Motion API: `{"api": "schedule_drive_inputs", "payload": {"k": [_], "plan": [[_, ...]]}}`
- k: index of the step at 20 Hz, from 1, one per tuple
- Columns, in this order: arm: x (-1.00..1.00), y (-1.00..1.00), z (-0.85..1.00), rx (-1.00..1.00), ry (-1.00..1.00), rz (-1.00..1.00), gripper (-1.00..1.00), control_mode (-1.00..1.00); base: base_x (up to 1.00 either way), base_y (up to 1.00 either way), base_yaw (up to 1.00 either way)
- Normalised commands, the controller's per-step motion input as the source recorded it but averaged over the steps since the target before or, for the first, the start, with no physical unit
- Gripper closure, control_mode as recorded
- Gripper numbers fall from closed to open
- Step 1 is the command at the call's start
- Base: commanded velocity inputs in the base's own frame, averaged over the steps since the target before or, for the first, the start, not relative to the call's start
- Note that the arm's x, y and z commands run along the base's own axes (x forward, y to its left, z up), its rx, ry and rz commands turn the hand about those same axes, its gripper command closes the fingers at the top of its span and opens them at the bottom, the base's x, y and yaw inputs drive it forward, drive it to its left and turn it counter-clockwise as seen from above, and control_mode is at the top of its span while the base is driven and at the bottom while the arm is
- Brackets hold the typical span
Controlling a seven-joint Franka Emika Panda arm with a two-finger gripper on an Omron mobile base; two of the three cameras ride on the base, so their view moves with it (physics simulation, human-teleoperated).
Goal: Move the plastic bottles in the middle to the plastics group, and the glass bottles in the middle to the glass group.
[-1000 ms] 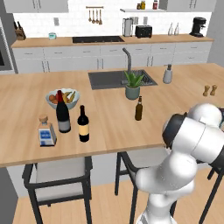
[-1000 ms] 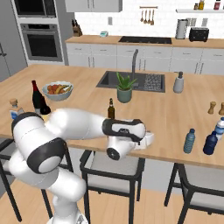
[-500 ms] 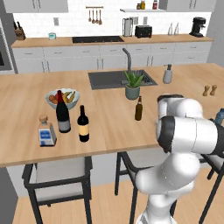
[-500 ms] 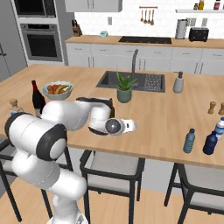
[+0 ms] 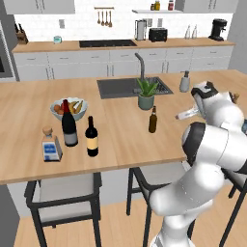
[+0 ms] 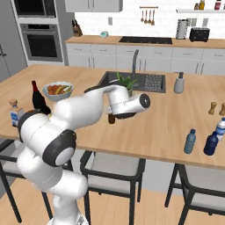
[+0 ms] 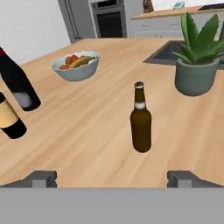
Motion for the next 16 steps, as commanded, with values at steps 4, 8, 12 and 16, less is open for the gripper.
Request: {"api": "schedule_drive_inputs", "payload": {"k": [4, 8, 12, 16], "plan": [[-0.07, 0.09, -0.18, 0.30, 0.00, 0.64, -1.00, -1.00, 0.00, 0.00, 0.00], [0.10, 0.23, -0.27, 0.21, -0.04, 0.65, -1.00, -1.00, 0.00, 0.00, 0.00], [0.09, 0.04, 0.00, 0.19, 0.00, 0.50, -1.00, -1.00, 0.00, 0.00, 0.00], [-0.04, 0.00, 0.00, 0.10, -0.07, 0.35, -1.00, -1.00, 0.00, 0.00, 0.00]]}}
